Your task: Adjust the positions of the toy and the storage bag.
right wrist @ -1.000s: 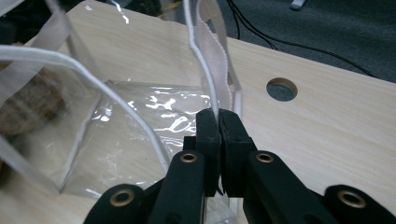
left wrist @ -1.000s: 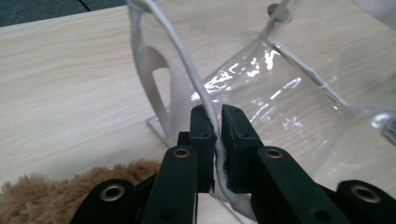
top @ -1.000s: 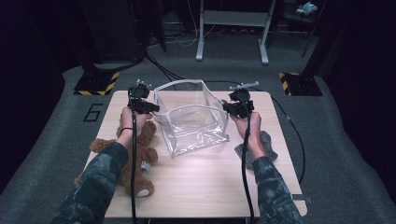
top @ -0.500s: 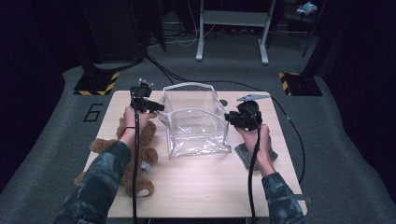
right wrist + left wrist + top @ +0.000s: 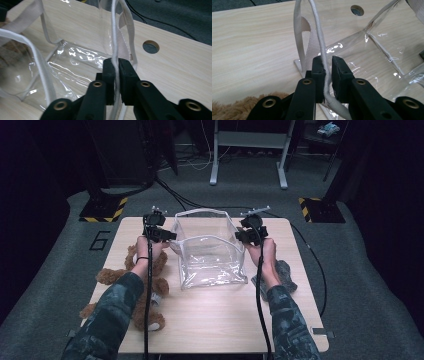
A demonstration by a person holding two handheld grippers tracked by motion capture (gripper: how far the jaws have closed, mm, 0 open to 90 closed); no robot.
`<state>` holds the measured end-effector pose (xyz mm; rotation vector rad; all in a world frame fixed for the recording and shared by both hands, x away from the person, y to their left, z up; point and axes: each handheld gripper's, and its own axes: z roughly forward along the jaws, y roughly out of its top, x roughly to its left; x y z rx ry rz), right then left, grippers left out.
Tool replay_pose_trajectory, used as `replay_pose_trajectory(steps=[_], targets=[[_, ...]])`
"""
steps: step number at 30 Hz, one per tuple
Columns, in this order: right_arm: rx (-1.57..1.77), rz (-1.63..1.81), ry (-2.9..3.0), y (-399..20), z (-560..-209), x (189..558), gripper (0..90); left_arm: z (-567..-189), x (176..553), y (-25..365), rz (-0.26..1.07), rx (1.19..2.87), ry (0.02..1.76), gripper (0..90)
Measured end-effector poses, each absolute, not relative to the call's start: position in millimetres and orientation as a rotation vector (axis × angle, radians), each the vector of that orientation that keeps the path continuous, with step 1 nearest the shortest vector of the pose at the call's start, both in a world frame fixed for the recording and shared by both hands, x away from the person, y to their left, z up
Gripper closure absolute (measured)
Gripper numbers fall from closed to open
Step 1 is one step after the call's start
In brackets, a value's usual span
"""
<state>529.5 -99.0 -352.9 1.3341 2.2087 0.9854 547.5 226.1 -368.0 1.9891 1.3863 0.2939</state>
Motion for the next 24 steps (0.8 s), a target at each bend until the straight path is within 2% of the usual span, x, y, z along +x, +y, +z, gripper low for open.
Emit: replay_pose_trajectory(steps=[3, 16, 24], targets=[[1.352, 0.954, 2.194, -99, -352, 528, 87.7, -367, 548, 227, 0.315, 2.016, 1.376, 82.9], [1.42, 0.966, 2.226, -118, -353, 510, 88.1, -367, 553, 243, 0.339, 2.067, 1.405, 84.4], [1.424, 0.994, 2.208, -135, -355, 490, 88.2, -366, 547, 247, 0.265, 2.06, 1.39, 84.7]])
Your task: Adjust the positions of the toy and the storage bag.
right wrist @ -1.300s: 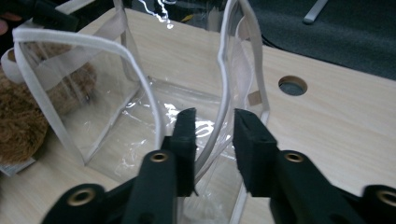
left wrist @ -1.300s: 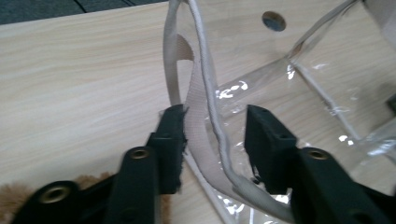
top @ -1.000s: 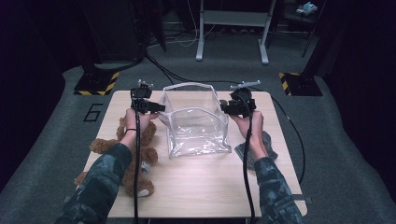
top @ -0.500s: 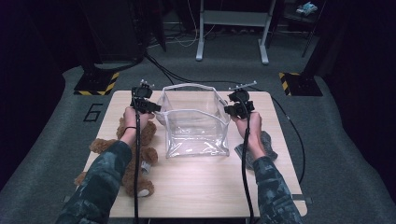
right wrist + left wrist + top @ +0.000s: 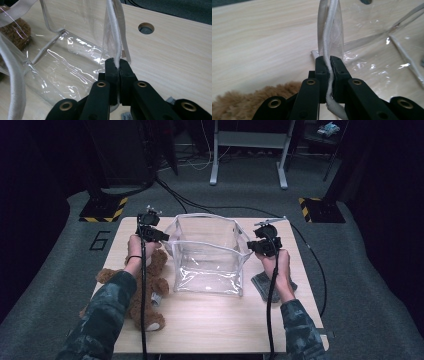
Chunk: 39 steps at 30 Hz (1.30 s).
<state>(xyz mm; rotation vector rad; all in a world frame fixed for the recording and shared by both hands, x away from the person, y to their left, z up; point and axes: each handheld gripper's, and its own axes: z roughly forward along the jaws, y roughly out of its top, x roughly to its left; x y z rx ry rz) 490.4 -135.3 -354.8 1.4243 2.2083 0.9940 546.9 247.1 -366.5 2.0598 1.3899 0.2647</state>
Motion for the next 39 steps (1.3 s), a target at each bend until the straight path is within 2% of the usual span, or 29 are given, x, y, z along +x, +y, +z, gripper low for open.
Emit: replay_pose_trajectory(steps=[4, 8, 10, 12, 13, 15, 17, 20, 22, 25, 32, 39], targets=[[1.396, 1.004, 2.205, -143, -356, 481, 88.2, -362, 537, 246, 0.271, 2.098, 1.342, 84.7], [1.378, 1.024, 2.213, -138, -360, 478, 86.6, -362, 537, 245, 0.275, 2.092, 1.371, 83.4], [1.344, 1.019, 2.211, -134, -361, 477, 75.1, -361, 536, 246, 0.286, 2.067, 1.385, 73.8], [1.324, 1.054, 2.193, -134, -359, 473, 61.2, -358, 533, 252, 0.282, 2.03, 1.383, 54.8], [1.308, 1.067, 2.178, -136, -358, 470, 50.8, -356, 531, 255, 0.281, 2.025, 1.381, 45.0], [1.301, 1.094, 2.156, -139, -353, 463, 41.5, -351, 525, 262, 0.303, 2.009, 1.371, 36.3], [1.298, 1.121, 2.137, -145, -349, 456, 30.5, -347, 519, 269, 0.318, 1.979, 1.372, 31.2], [1.315, 1.158, 2.125, -155, -345, 444, 19.6, -344, 510, 277, 0.344, 1.951, 1.381, 24.2], [1.309, 1.179, 2.106, -164, -346, 434, 15.3, -344, 504, 281, 0.364, 1.943, 1.38, 20.8], [1.294, 1.188, 2.094, -174, -353, 417, 13.5, -346, 495, 290, 0.421, 1.972, 1.372, 15.3], [1.287, 1.176, 2.107, -182, -383, 388, 2.6, -359, 483, 304, 0.37, 1.923, 1.415, 0.6], [1.283, 1.169, 2.143, -175, -442, 367, 0.0, -371, 471, 319, 0.366, 1.852, 1.399, 0.0]])
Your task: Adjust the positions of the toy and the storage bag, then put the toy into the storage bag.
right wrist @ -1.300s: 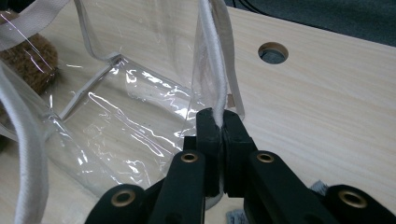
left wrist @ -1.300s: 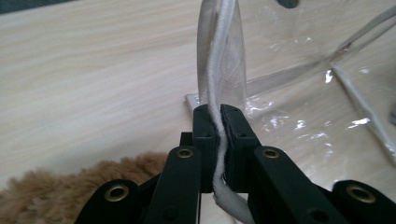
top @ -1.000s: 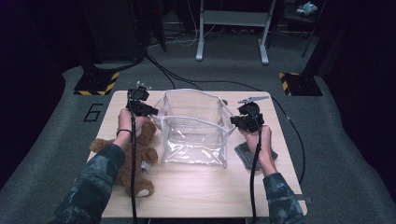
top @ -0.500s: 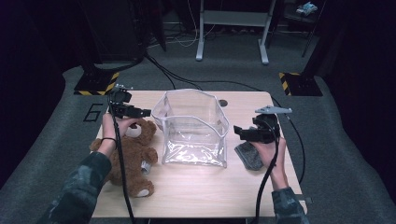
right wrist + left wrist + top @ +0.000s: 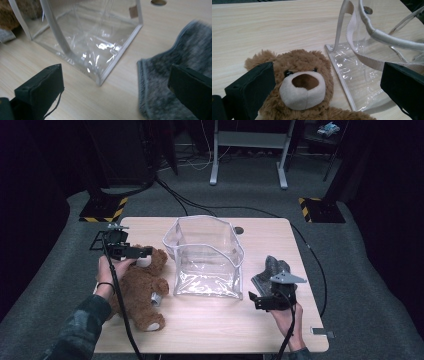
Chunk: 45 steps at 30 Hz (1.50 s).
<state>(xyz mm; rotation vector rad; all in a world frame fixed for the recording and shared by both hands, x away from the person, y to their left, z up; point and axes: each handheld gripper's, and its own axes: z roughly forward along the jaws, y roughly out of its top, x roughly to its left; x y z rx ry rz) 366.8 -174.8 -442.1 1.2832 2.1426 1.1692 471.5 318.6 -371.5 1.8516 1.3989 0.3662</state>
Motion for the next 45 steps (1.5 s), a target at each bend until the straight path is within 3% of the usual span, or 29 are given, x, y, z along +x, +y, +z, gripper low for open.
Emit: replay_pose_trajectory(steps=[4, 12, 32, 40, 45], targets=[[1.289, 1.125, 2.183, -169, -483, 362, 0.0, -380, 467, 325, 0.363, 1.84, 1.411, 0.0], [1.315, 1.072, 2.217, -161, -527, 353, 0.0, -396, 463, 331, 0.357, 1.883, 1.505, 0.0], [1.277, 1.008, 2.214, -153, -529, 351, 2.1, -440, 469, 315, 0.331, 2.053, 1.619, 0.0], [1.263, 0.999, 2.227, -153, -529, 352, 2.5, -458, 471, 314, 0.409, 2.098, 1.665, 0.3], [1.261, 0.996, 2.227, -153, -529, 351, 3.0, -468, 470, 318, 0.424, 2.091, 1.668, 4.9]])
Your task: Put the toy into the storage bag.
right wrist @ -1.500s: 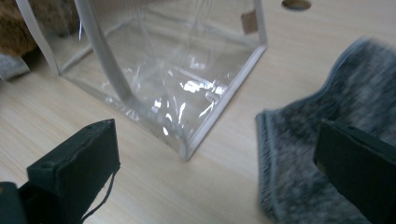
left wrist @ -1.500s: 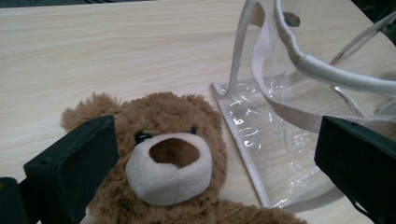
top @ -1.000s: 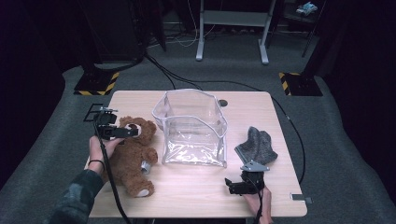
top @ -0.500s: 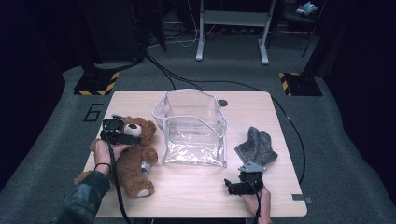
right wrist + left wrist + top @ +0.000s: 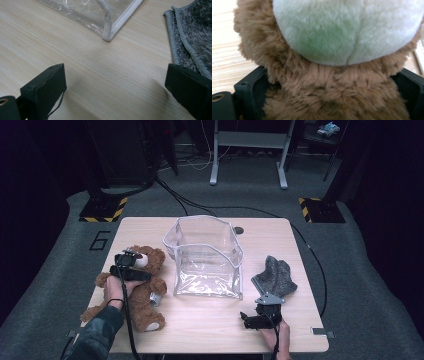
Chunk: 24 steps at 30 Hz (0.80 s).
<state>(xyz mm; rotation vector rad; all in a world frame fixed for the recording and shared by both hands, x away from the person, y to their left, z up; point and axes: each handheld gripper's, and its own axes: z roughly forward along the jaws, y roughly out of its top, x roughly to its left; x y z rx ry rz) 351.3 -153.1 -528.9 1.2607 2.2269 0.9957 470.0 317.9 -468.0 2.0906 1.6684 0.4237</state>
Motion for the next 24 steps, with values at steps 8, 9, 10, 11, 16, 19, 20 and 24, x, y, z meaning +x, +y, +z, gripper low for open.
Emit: replay_pose_trajectory(steps=[8, 9, 10, 11, 16, 19, 20, 24], targets=[[1.249, 0.993, 2.233, -153, -529, 351, 3.8, -478, 467, 320, 0.414, 2.056, 1.642, 19.5], [1.251, 0.994, 2.232, -153, -529, 351, 4.1, -478, 466, 320, 0.435, 2.057, 1.622, 23.2], [1.254, 0.994, 2.233, -153, -529, 351, 4.4, -478, 465, 320, 0.442, 2.066, 1.608, 27.7], [1.255, 0.991, 2.231, -153, -529, 351, 4.6, -477, 463, 320, 0.449, 2.067, 1.597, 32.1], [1.258, 1.004, 2.224, -154, -529, 350, 5.2, -475, 453, 323, 0.517, 2.023, 1.54, 44.7], [1.253, 0.997, 2.228, -153, -529, 351, 5.5, -471, 448, 326, 0.536, 2.001, 1.516, 47.0], [1.245, 0.997, 2.228, -154, -529, 351, 5.7, -469, 446, 327, 0.538, 1.983, 1.51, 47.4], [1.247, 0.998, 2.232, -154, -529, 351, 6.1, -459, 439, 329, 0.563, 1.938, 1.478, 48.8]])
